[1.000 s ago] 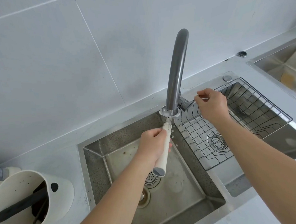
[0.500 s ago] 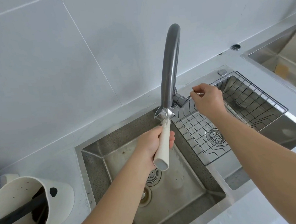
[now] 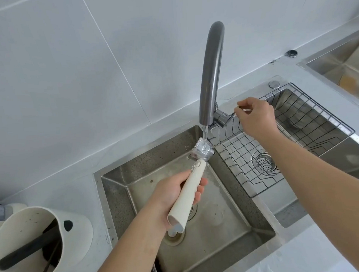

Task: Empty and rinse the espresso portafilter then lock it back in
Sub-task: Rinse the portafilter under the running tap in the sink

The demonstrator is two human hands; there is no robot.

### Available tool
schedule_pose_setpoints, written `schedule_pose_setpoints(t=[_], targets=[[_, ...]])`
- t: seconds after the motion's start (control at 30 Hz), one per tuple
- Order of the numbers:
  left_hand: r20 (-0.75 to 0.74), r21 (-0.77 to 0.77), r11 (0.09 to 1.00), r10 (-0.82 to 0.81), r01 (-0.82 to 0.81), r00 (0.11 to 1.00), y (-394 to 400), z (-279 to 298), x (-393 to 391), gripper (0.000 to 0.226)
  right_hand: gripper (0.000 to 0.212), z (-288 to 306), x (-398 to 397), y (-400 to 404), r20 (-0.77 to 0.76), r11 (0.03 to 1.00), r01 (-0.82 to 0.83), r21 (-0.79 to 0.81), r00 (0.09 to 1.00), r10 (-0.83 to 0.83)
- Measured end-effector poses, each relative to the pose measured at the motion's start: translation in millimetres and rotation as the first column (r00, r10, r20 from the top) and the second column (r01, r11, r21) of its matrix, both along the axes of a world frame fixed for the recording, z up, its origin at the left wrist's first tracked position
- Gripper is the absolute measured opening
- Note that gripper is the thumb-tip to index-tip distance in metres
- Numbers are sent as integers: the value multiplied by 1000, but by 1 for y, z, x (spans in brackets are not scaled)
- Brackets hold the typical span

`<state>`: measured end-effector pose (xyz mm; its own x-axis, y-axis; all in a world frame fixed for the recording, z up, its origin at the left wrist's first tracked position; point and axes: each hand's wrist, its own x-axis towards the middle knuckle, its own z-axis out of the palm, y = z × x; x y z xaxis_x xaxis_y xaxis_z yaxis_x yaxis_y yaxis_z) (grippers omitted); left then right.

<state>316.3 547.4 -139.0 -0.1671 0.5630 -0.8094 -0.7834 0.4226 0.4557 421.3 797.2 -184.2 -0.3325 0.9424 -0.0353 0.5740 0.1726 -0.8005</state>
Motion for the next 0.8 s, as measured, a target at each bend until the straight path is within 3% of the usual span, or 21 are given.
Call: schedule_pose_setpoints(t=[0.17, 0.4, 0.67, 0.8], targets=[[-52, -28, 998, -51, 50, 997, -16, 0, -3, 32, 22, 0, 1, -2, 5, 1000, 16, -5, 1000, -16], [-365, -74, 978, -210, 196, 907, -27, 8, 0, 14, 23, 2, 0, -4, 13, 1000, 15, -9, 1000, -15], [-585, -172, 927, -369, 334, 722, -29, 1, 1, 16, 23, 1, 0, -5, 17, 1000, 15, -2, 1000, -15], [-717, -225, 918, -382, 325, 583, -32, -9, -6, 18, 23, 2, 0, -4, 14, 1000, 16, -6, 1000, -16]])
